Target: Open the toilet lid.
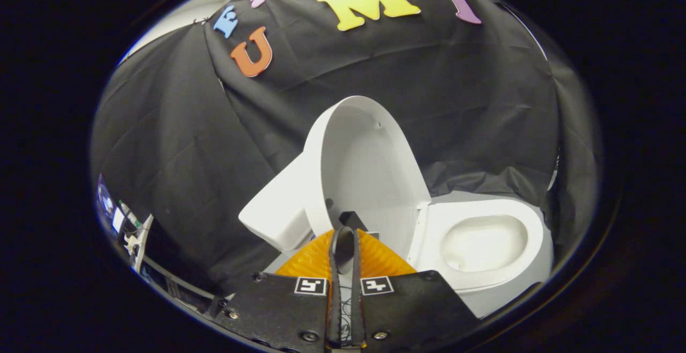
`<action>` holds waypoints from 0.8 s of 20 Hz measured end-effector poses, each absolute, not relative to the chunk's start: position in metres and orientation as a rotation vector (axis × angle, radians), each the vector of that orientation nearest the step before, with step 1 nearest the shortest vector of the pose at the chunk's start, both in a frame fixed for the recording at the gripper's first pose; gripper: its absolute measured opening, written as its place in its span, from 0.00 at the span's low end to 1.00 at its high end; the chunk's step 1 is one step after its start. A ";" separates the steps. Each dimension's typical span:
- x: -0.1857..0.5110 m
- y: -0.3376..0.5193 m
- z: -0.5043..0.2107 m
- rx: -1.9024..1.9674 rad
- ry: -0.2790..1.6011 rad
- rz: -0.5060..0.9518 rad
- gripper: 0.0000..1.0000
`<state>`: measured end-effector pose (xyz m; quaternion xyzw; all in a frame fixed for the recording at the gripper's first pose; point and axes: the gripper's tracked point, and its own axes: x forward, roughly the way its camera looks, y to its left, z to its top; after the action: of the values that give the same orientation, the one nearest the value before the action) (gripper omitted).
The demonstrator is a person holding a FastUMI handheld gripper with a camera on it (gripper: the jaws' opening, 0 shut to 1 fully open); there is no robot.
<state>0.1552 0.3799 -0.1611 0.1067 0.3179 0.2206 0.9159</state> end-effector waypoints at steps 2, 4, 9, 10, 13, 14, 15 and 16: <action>0.155 0.384 -0.162 0.202 0.655 0.455 0.10; 0.155 0.391 -0.163 0.181 0.654 0.460 0.10; 0.153 0.395 -0.167 0.112 0.636 0.461 0.10; 0.153 0.394 -0.166 0.111 0.633 0.457 0.10; 0.153 0.395 -0.167 0.113 0.634 0.457 0.12; 0.153 0.396 -0.166 0.107 0.634 0.468 0.21; 0.151 0.399 -0.169 0.105 0.642 0.476 0.26; 0.149 0.402 -0.168 0.116 0.647 0.496 0.33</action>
<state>0.1486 0.4023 -0.1684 0.0565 0.3144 0.2410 0.9165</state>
